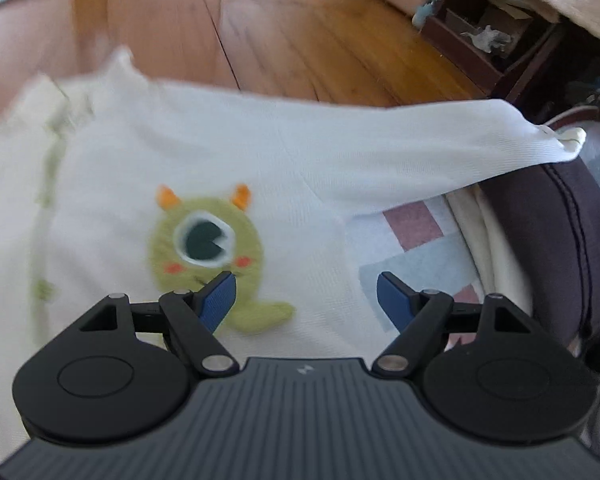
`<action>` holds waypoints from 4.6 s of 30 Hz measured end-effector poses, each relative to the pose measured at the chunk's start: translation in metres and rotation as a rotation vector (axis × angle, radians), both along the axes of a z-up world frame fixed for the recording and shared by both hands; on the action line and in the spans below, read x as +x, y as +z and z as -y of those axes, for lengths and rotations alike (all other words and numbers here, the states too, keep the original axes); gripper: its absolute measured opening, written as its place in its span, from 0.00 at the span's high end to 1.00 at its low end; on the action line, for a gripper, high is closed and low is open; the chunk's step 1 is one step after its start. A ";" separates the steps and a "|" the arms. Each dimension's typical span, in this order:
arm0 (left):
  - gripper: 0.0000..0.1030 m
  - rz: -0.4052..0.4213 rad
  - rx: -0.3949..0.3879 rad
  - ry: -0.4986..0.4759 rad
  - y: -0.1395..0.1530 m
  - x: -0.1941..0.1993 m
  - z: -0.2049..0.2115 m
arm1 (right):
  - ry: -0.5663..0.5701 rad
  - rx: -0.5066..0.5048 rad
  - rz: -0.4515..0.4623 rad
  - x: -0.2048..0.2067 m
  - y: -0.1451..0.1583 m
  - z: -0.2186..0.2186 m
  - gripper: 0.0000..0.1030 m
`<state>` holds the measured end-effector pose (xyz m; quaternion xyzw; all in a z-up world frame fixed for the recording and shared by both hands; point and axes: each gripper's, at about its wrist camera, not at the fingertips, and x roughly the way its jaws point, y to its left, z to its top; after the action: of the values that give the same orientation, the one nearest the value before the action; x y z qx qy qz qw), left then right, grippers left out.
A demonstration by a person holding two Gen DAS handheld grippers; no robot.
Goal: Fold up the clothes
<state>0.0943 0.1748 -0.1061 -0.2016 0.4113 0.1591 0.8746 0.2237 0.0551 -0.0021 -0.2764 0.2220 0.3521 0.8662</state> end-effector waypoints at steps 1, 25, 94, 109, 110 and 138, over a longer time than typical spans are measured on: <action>0.23 -0.004 0.020 0.003 0.010 -0.010 -0.002 | 0.043 0.030 -0.090 -0.014 -0.002 -0.006 0.35; 0.19 -0.296 -0.477 0.636 -0.025 -0.435 -0.118 | -0.013 -0.026 -0.981 -0.127 -0.133 0.115 0.34; 0.93 -0.325 -0.153 0.404 0.002 -0.421 -0.027 | 0.505 -0.148 -1.222 -0.294 -0.119 -0.028 0.95; 0.39 -0.205 -0.371 0.605 -0.014 -0.425 -0.054 | 0.545 -0.307 -1.092 -0.291 -0.116 -0.016 0.90; 0.59 -0.187 -0.337 0.576 -0.012 -0.422 -0.050 | 0.543 -0.304 -1.101 -0.287 -0.116 -0.012 0.90; 0.99 -0.226 0.067 0.530 0.044 -0.432 0.003 | 0.663 -0.160 -1.354 -0.316 -0.129 -0.029 0.93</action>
<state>-0.3382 0.1717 -0.0618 -0.2542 0.4336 0.4172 0.7572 -0.0922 0.0844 -0.1308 -0.1143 0.6357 0.6696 0.3668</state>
